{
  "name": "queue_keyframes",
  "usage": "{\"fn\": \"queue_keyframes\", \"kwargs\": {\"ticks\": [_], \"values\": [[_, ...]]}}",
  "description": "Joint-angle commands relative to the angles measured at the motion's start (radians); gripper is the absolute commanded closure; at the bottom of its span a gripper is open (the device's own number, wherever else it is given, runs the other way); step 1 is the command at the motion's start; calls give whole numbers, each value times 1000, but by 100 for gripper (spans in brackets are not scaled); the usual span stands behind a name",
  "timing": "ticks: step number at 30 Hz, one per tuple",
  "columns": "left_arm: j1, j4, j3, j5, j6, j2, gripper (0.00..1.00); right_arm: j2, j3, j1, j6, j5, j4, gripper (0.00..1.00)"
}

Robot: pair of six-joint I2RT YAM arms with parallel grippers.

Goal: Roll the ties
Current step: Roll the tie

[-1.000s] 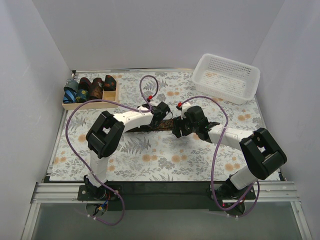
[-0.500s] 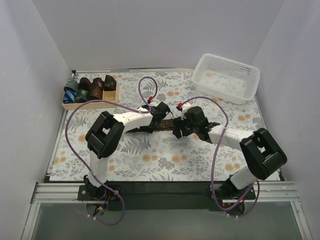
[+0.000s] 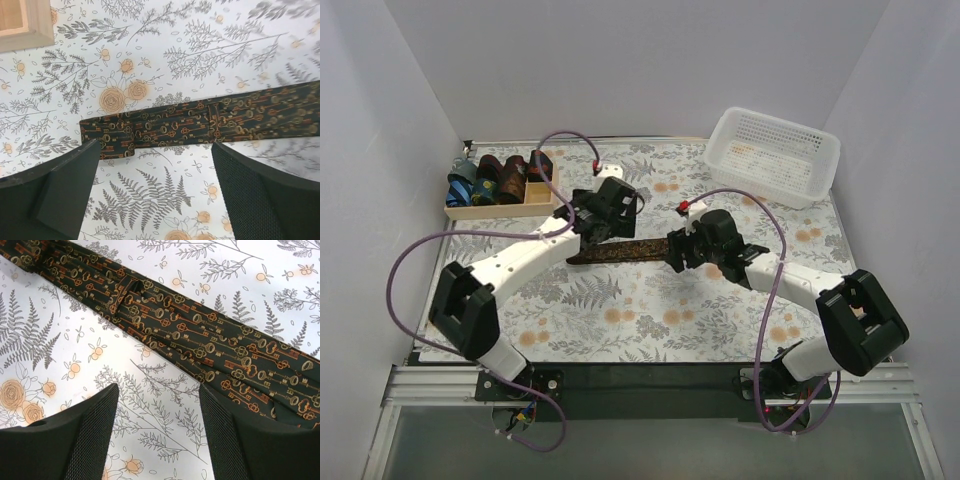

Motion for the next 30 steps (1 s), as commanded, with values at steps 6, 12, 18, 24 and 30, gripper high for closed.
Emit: {"fn": "queue_keyframes", "kwargs": {"ticks": [6, 12, 18, 24, 30], "values": [[327, 279, -300, 442, -39, -325, 10, 20, 130, 35, -84, -118, -14, 37], [531, 380, -510, 672, -76, -409, 9, 98, 196, 70, -59, -153, -14, 36], [646, 455, -610, 786, -58, -400, 7, 164, 248, 81, -70, -220, -13, 36], [649, 488, -618, 785, 11, -351, 10, 226, 299, 93, -79, -265, -7, 36], [649, 512, -613, 815, 53, -271, 13, 267, 322, 96, -84, -286, 1, 36]]}}
